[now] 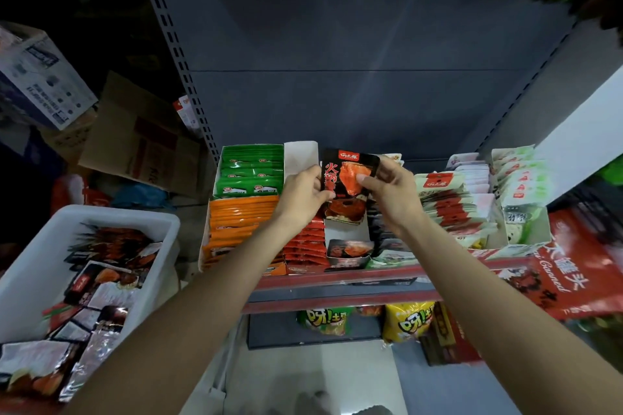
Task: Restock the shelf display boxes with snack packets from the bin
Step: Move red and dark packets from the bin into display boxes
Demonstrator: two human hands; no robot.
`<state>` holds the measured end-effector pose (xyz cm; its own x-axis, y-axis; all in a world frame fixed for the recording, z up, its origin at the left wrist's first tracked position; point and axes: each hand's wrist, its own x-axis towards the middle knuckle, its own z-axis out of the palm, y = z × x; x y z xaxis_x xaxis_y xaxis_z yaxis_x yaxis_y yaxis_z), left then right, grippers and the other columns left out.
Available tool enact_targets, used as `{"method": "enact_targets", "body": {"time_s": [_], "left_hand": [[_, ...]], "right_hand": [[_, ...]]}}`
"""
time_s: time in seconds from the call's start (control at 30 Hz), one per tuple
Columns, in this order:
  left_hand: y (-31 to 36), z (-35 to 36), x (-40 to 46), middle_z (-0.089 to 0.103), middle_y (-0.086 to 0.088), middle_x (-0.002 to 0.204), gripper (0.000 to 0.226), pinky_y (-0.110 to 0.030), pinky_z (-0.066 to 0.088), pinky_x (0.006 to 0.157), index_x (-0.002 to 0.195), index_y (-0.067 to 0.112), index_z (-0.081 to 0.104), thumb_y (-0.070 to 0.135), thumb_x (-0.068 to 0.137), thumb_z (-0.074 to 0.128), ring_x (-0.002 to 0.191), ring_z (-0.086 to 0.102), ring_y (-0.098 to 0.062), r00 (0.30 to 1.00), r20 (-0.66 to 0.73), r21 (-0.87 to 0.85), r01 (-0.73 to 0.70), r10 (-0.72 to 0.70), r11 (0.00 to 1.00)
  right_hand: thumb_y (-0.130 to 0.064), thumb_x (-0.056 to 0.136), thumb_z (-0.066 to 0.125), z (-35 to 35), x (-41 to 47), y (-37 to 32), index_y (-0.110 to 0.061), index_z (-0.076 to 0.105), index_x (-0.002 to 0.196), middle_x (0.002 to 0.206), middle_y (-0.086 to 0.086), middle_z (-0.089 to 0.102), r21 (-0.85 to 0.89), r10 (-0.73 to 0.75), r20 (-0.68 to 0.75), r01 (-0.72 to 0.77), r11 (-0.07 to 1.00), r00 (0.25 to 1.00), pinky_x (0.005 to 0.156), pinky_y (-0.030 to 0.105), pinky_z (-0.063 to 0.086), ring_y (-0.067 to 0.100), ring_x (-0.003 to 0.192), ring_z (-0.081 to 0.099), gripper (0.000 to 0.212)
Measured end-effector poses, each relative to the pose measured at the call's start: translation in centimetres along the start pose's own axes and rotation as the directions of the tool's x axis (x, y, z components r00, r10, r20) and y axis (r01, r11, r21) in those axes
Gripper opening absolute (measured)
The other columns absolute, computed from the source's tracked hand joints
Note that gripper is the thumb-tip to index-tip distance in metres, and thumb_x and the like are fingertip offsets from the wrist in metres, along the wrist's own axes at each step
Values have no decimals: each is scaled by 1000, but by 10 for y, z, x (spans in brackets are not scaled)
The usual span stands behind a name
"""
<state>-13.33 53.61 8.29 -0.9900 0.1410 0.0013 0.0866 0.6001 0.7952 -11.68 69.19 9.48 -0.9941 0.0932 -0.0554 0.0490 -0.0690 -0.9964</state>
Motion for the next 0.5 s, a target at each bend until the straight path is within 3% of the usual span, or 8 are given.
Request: {"method": "enact_targets", "body": {"time_s": [0.07, 0.13, 0.23, 0.3, 0.4, 0.5], "left_hand": [[-1, 3, -4, 65, -5, 82, 18, -8, 46, 60, 88, 7, 58, 10, 80, 73, 70, 62, -13, 1000, 0, -12, -12, 12, 1000], [-1, 5, -7, 60, 2, 73, 19, -5, 43, 56, 84, 10, 56, 10, 78, 74, 60, 55, -4, 999, 21, -18, -34, 35, 999], [1, 9, -11, 60, 2, 70, 22, -24, 49, 64, 85, 8, 56, 12, 76, 76, 59, 55, -8, 995, 87, 38, -54, 50, 998], [2, 10, -12, 69, -8, 85, 27, -31, 53, 73, 97, 5, 61, 10, 76, 76, 74, 63, -18, 990, 139, 82, -41, 29, 996], [3, 7, -14, 69, -9, 102, 38, -28, 50, 80, 110, 11, 62, 15, 76, 77, 90, 63, -19, 978, 207, 110, -61, 38, 992], [7, -1, -18, 69, -7, 103, 31, -29, 50, 85, 108, 17, 65, 22, 79, 75, 91, 65, -19, 985, 140, 99, -110, 96, 989]], "right_hand": [[10, 79, 64, -9, -1, -3, -11, 64, 90, 90, 7, 68, -166, -19, 18, 21, 986, 1000, 86, 37, 54, 20, 87, 65, 24], [11, 76, 67, -18, 0, -9, -12, 64, 85, 88, 8, 66, -282, -27, 53, 41, 959, 998, 83, 36, 55, 22, 85, 64, 25], [14, 71, 70, -28, 2, -16, -7, 64, 82, 82, 3, 64, -451, -48, 131, 103, 886, 990, 80, 31, 54, 17, 81, 62, 24], [12, 68, 72, -29, 1, -16, -12, 62, 75, 72, -5, 59, -588, -53, 196, 161, 793, 979, 72, 25, 48, 12, 72, 56, 27], [7, 73, 71, -25, -5, -8, -14, 62, 74, 70, -9, 58, -735, -14, 268, 214, 643, 963, 61, 10, 38, 11, 70, 52, 23], [3, 76, 70, -22, -8, 1, -5, 67, 83, 82, 4, 67, -789, -1, 302, 251, 561, 953, 66, 16, 42, 16, 77, 58, 10]]}}
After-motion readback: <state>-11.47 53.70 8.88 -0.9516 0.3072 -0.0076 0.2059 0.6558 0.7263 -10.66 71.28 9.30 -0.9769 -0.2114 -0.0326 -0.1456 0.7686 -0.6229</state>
